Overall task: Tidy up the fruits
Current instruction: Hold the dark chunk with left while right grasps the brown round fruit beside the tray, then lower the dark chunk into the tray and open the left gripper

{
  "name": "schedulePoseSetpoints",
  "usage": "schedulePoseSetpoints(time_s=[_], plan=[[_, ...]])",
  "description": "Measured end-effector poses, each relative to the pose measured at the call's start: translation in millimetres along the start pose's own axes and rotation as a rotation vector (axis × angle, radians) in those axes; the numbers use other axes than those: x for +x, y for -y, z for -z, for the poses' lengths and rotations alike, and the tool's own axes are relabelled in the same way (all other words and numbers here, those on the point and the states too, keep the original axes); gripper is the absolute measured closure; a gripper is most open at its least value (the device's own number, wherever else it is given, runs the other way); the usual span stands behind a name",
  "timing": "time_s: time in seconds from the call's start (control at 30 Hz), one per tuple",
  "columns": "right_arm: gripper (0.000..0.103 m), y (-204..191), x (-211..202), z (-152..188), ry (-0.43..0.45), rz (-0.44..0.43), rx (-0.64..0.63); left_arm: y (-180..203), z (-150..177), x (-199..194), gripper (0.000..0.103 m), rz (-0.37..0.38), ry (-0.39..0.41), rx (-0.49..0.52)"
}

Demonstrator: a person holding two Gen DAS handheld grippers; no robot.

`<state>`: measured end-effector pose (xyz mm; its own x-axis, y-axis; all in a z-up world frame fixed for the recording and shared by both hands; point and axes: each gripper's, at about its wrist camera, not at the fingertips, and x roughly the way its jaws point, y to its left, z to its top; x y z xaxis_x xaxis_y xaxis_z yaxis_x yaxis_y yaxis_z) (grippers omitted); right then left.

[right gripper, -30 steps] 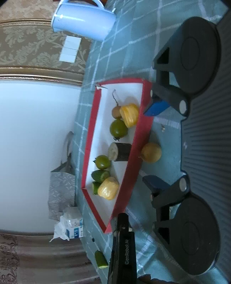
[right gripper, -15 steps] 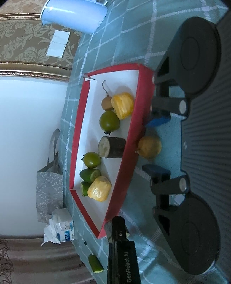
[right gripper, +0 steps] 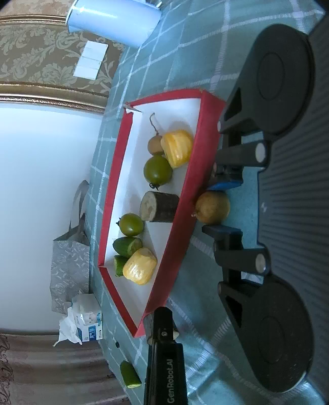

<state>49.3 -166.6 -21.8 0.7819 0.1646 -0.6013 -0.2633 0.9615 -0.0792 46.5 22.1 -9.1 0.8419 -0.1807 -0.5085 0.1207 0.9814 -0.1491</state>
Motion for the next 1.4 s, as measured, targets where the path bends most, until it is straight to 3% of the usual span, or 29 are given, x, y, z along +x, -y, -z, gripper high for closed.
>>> schedulePoseSetpoints(time_s=[0.33,0.53,0.87,1.4], plan=[[0.076,15.9,-19.9,-0.5,0.068,-0.002,0.070,-2.3,-1.2,1.0,0.069,-0.040,0.006,-0.011],[0.076,19.2,-25.1,-1.5,0.092,-0.004,0.093,-2.8,-1.6,2.9,0.069,-0.138,0.003,-0.006],[0.076,22.8,-28.9,-3.1,0.114,-0.006,0.121,-3.1,-1.7,3.3,0.069,-0.186,-0.004,-0.002],[0.076,26.9,-33.1,-4.2,0.137,0.010,0.145,1.9,-7.6,1.1,0.069,-0.184,0.005,0.016]])
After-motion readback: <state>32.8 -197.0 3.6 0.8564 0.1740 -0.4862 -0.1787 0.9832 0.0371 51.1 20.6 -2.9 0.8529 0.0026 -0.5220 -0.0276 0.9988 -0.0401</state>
